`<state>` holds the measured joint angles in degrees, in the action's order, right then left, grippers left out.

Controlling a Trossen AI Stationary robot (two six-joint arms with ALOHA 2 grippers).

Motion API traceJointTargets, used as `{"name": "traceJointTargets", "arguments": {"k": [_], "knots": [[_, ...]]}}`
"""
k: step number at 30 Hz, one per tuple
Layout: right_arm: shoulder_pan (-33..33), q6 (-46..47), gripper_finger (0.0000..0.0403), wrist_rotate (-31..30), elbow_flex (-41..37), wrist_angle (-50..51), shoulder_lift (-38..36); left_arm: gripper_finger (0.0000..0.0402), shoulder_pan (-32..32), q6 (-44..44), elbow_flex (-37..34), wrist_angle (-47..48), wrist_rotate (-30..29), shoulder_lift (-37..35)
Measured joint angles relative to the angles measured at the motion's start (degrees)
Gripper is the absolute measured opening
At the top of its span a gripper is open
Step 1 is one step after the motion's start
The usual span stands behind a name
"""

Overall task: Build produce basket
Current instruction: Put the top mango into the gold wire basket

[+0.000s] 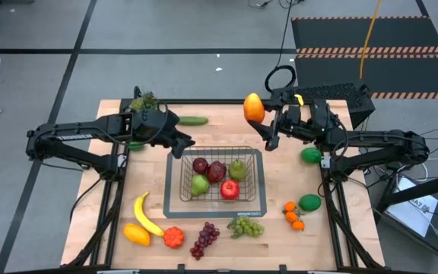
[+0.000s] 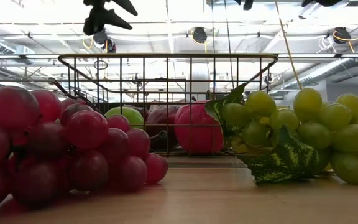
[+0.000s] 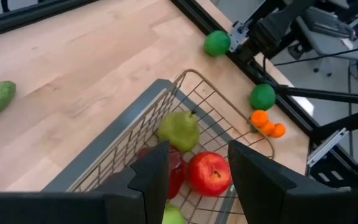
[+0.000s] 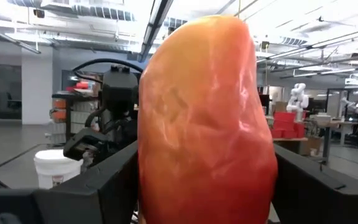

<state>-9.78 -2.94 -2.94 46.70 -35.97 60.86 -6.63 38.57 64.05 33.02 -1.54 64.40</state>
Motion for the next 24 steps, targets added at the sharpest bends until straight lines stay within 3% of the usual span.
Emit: {"name": "traceJointTargets", "arguments": {"k": [7, 11, 18, 24], "knots": [[0.0, 6.1, 0.0286, 0.0, 0.0, 0.2, 0.0, 0.0163, 0.4, 2.7, 0.0, -0.3, -2.1, 0.4], [0.1, 18.3, 0.0286, 0.5, 0.0, 0.6, -0.2, 0.0163, 1.6, 4.2, 0.0, -0.3, -4.0, 0.5], [0.5, 31.9, 0.0286, 10.3, 0.0, 5.8, -0.2, 0.0163, 4.2, 5.3, 0.0, -0.3, -6.3, 0.8], [3.5, 35.3, 0.0286, 10.7, 0.0, 14.5, -0.2, 0.0163, 5.7, 5.2, 0.0, -0.2, -6.5, 0.8]]}}
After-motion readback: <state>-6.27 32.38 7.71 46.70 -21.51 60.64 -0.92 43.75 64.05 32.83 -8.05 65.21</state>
